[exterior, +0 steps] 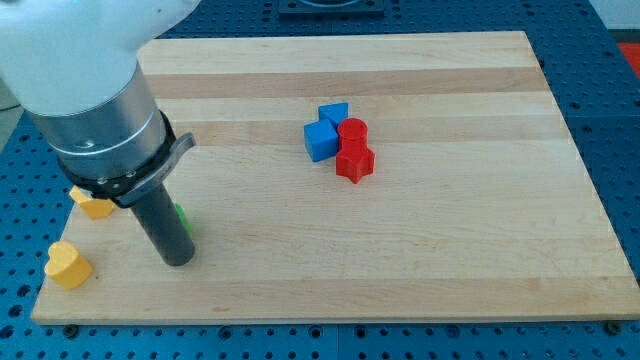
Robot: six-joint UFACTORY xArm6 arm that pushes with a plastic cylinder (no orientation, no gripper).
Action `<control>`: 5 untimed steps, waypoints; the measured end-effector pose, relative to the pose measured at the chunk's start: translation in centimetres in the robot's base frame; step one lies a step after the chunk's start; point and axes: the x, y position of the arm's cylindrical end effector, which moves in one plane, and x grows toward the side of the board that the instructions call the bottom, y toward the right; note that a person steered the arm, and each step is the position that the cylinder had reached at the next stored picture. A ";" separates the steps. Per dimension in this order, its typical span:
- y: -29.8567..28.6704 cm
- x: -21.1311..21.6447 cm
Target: Push the green circle into the green star
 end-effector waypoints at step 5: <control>1.4 -6.5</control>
